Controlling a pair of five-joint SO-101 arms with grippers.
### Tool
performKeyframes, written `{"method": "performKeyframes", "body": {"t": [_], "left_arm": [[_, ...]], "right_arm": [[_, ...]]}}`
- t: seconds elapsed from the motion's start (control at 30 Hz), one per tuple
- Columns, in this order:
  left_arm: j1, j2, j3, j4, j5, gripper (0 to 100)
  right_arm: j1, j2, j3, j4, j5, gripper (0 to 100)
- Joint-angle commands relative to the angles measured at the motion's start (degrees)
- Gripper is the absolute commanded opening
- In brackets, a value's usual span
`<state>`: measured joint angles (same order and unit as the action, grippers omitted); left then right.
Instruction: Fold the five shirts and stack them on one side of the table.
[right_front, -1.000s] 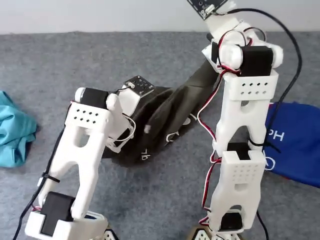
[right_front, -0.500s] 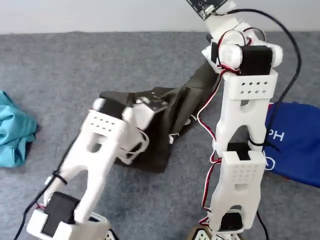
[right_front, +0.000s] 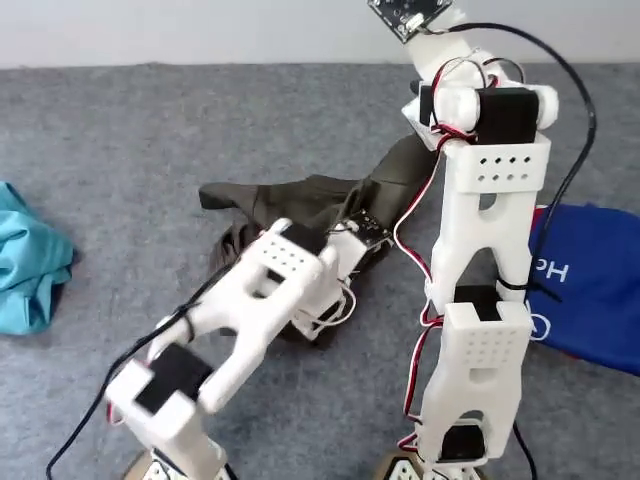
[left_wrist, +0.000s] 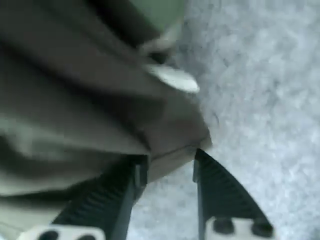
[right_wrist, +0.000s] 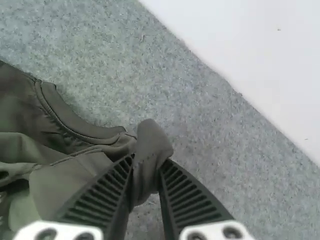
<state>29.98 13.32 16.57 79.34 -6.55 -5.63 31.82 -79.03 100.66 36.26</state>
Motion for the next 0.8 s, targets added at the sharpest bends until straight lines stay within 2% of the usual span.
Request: {"method": "performKeyframes", "body": {"t": [0.0, 0.23, 0.43, 0.63, 0.77], "left_arm": [[2.37, 4.66, -9.63, 4.75, 0.44, 16], [3.69, 2.55, -19.56, 12.57, 1.05, 15], [4.22, -1.32, -20.7, 16.79, 0.88, 15], [8.18, 3.25, -20.7, 16.18, 0.79, 15], [9.32, 9.93, -20.79, 12.75, 0.79, 15]], "right_arm": [[-0.31, -2.95, -0.09, 2.42, -0.26, 0.9], [-0.04, -3.3, -0.09, 2.42, -0.18, 0.9], [-0.04, -3.03, -0.09, 2.33, -0.18, 0.9], [-0.4, -2.86, -0.09, 2.33, -0.18, 0.9], [-0.4, -2.86, -0.09, 2.33, -0.18, 0.9]]}}
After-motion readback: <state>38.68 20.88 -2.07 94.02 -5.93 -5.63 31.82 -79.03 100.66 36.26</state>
